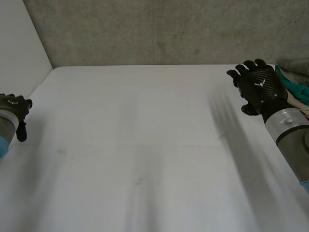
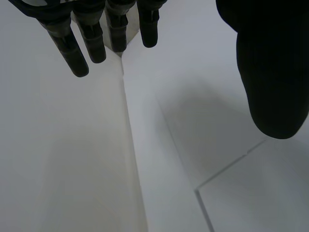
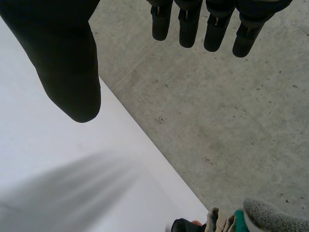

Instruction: Fold the laundry.

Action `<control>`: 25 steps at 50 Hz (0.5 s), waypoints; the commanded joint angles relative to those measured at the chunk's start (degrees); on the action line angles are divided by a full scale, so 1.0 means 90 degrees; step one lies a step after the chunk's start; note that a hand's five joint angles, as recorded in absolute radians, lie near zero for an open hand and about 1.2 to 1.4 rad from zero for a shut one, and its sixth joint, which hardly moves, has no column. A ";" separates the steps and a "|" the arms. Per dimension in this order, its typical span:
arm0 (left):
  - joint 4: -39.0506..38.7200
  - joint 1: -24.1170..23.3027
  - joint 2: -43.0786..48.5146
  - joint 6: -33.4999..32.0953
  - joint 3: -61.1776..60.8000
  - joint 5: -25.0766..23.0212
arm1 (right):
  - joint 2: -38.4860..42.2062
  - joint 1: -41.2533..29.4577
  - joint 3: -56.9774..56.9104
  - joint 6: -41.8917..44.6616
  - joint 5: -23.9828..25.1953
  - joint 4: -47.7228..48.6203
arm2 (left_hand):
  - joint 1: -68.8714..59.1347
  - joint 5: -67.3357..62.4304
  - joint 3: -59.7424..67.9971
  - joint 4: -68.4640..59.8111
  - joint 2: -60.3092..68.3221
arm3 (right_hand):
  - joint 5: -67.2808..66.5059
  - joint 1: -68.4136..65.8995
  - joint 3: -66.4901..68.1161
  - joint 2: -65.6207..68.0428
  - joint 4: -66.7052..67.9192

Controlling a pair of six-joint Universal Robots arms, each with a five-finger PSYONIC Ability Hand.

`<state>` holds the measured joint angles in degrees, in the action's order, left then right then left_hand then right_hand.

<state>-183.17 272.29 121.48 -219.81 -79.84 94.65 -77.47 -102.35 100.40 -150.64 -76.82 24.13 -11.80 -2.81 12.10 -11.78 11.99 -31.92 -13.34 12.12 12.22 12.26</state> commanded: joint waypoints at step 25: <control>-0.0566 -0.1005 -0.0860 0.3719 0.0991 -0.0584 | -0.0113 -0.0073 -0.1340 -0.0576 -0.0703 -0.0570 | 0.0200 0.0312 -0.0233 0.0198 -0.0222 | 0.3546 0.0371 -0.0236 -0.0246 -0.0251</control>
<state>-188.78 264.94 122.72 -195.71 -65.15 93.76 -78.08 -102.56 94.70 -154.61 -80.83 25.41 -11.80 -2.81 12.10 -11.78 11.99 -31.92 -13.34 12.12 12.22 12.26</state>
